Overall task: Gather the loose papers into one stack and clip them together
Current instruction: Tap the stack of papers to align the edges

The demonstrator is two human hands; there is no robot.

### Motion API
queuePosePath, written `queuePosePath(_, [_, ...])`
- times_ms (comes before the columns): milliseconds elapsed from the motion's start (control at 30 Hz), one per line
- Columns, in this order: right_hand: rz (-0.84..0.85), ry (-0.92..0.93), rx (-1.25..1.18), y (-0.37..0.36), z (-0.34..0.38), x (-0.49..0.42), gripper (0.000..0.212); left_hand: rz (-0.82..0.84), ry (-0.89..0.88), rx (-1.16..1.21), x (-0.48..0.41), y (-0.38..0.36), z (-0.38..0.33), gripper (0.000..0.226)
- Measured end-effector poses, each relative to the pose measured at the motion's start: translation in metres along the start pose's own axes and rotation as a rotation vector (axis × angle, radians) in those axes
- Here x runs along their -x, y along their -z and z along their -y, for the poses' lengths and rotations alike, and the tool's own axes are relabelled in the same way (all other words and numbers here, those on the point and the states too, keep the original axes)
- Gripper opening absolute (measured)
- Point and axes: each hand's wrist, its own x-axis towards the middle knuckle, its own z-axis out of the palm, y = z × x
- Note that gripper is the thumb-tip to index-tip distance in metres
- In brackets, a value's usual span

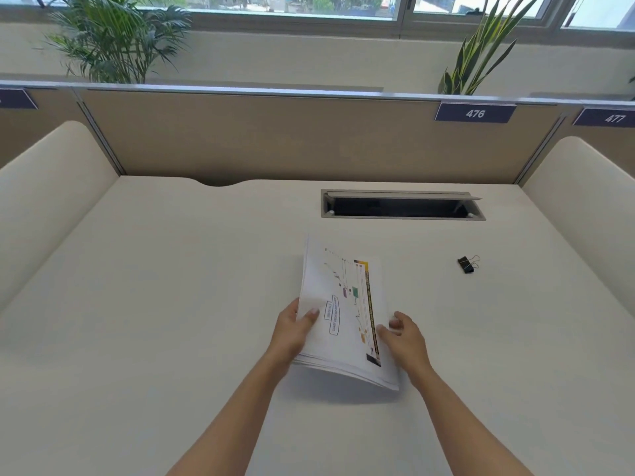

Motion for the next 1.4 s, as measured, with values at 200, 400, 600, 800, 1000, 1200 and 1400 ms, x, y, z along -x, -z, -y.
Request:
queuePosePath(200, [0.360,-0.256,-0.288,0.005,0.022,0.000,0.041,0.093,-0.058,0.139,0.013,0.000,-0.030,0.023])
queuePosePath(400, [0.609,-0.402,-0.587,0.000,0.025,0.014,0.041,0.158,-0.078,0.158,0.018,0.004,-0.043,0.024])
queuePosePath(600, [0.381,-0.265,-0.624,0.002,0.019,0.013,0.026,0.139,-0.076,0.128,0.020,0.017,-0.040,0.020])
queuePosePath(800, [0.137,0.026,-0.557,0.008,0.029,0.021,0.026,0.099,-0.041,0.073,0.018,0.027,-0.029,0.022])
queuePosePath(1000, [0.067,0.204,-0.576,0.010,0.040,0.035,0.027,-0.093,-0.176,0.088,0.018,0.021,-0.034,0.020])
queuePosePath(1200, [0.018,0.322,-0.590,0.006,0.047,0.048,0.025,-0.237,-0.359,0.173,0.025,-0.001,-0.039,0.020])
queuePosePath(1400, [-0.010,0.407,-0.609,0.004,0.051,0.055,0.024,-0.256,-0.514,0.191,0.035,-0.009,-0.045,0.013])
